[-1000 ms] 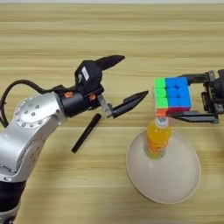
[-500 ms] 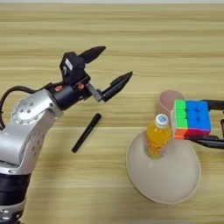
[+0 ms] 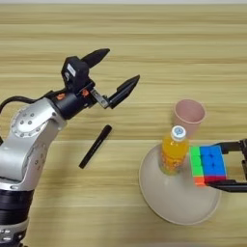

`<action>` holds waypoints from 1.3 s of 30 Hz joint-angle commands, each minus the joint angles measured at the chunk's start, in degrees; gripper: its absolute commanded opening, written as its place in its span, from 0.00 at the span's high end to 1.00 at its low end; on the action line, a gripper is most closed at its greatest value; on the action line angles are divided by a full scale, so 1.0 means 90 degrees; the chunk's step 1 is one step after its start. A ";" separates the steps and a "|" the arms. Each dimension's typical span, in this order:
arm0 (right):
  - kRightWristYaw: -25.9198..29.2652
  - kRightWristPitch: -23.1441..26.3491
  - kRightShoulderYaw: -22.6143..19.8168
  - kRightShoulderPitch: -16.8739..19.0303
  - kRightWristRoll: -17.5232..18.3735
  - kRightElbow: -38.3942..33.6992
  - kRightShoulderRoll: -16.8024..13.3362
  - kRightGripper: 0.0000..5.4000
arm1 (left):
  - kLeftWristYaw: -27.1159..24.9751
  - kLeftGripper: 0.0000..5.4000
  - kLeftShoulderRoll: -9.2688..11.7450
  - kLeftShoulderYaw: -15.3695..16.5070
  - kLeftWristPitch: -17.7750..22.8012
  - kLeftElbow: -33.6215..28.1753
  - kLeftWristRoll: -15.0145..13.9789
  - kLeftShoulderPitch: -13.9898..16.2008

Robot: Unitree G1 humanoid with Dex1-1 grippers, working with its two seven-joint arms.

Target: Move the objects on the table

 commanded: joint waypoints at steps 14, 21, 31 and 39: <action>-0.0058 -0.0579 0.0804 -0.0364 -0.0625 0.1244 0.0410 0.38 | 0.0001 0.00 0.0014 0.0002 -0.0107 -0.0109 0.0028 0.0117; -0.0286 -0.1001 0.1082 -0.0683 -0.1025 0.2084 0.0814 0.38 | -0.0026 0.00 0.0046 0.0025 -0.0109 -0.0139 0.0007 0.0131; -0.0463 -0.1396 0.1294 -0.0913 -0.1369 0.2786 0.1106 0.38 | -0.0051 0.00 0.0085 0.0040 -0.0076 -0.0223 -0.0023 0.0151; -0.0420 -0.1466 0.1309 -0.0919 -0.1434 0.3072 0.1052 0.38 | -0.0063 0.00 0.0067 0.0012 -0.0092 -0.0234 -0.0015 0.0178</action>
